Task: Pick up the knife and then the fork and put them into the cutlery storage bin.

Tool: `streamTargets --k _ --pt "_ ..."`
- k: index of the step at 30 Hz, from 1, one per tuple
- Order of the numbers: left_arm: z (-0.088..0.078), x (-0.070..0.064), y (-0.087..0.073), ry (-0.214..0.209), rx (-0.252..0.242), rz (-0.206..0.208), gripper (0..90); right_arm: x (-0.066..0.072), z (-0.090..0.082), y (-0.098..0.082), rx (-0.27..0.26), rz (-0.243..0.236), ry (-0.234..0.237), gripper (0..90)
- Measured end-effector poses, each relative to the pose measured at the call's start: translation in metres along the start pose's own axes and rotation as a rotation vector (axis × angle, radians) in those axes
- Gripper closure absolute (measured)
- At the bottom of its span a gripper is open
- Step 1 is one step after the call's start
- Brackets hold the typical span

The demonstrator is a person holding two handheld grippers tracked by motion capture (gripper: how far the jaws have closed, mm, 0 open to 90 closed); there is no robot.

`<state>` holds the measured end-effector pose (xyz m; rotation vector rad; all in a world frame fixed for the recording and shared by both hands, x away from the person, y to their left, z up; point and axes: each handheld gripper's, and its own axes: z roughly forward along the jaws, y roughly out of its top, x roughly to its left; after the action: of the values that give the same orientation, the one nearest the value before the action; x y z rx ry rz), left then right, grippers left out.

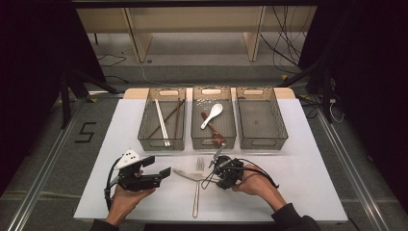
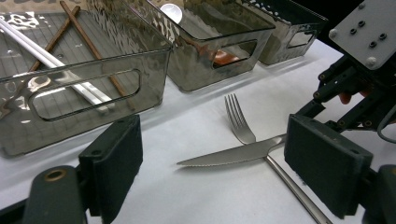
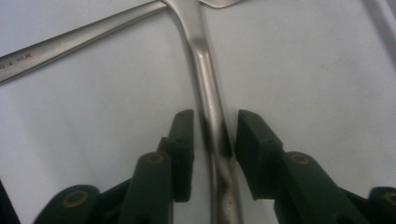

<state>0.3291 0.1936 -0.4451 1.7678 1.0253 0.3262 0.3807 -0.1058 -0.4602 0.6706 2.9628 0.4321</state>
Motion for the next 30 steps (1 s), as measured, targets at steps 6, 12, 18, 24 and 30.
streamTargets --k 6,12,18,24,30 --pt "0.0 0.0 0.0 0.0 0.0 0.001 19.1 0.003 0.0 0.005 0.041 -0.009 -0.002 75.5" --pt "0.0 -0.001 0.0 -0.001 -0.001 0.0 19.1 0.004 0.001 0.013 0.094 -0.022 0.004 76.3" --pt "0.001 -0.001 0.0 -0.001 0.0 0.001 19.2 0.002 0.001 0.014 0.109 -0.036 0.011 76.2" --pt "0.001 -0.001 0.001 0.0 0.0 0.0 19.1 0.003 0.002 0.016 0.1 -0.038 0.01 76.2" --pt "0.0 0.0 0.0 0.001 -0.004 0.001 19.2 0.004 0.004 0.024 0.098 -0.049 0.009 75.7"
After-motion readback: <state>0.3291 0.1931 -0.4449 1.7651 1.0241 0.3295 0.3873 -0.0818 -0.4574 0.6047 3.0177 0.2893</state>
